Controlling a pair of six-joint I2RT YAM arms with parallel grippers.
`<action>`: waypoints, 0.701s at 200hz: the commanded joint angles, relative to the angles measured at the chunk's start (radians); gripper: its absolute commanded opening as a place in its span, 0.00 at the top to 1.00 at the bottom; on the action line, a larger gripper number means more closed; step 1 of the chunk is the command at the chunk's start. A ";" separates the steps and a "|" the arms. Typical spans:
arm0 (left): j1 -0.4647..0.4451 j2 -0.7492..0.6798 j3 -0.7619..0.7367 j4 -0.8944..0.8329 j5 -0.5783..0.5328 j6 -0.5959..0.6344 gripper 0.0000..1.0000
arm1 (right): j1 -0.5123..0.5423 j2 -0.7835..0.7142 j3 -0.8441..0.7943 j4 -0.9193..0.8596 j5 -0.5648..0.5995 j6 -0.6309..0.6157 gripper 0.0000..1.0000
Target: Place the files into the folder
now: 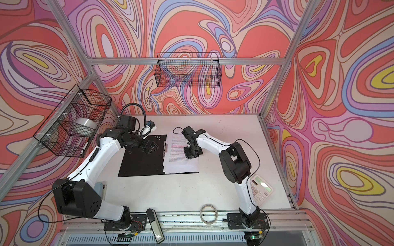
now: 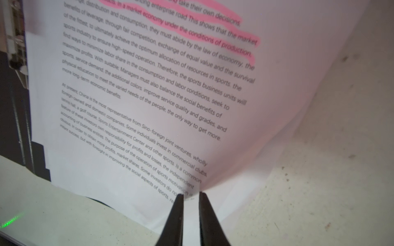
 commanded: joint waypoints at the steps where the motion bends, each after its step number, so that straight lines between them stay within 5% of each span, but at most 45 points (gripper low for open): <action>1: -0.008 -0.031 -0.043 -0.010 -0.028 0.061 0.00 | 0.002 0.025 0.022 -0.019 -0.031 -0.017 0.85; 93: -0.013 -0.053 -0.093 -0.017 0.034 0.026 0.00 | 0.003 0.079 -0.058 0.059 -0.057 -0.015 0.85; 140: -0.086 -0.056 -0.193 0.068 -0.075 0.111 0.00 | 0.003 0.045 -0.036 0.042 -0.058 -0.024 0.82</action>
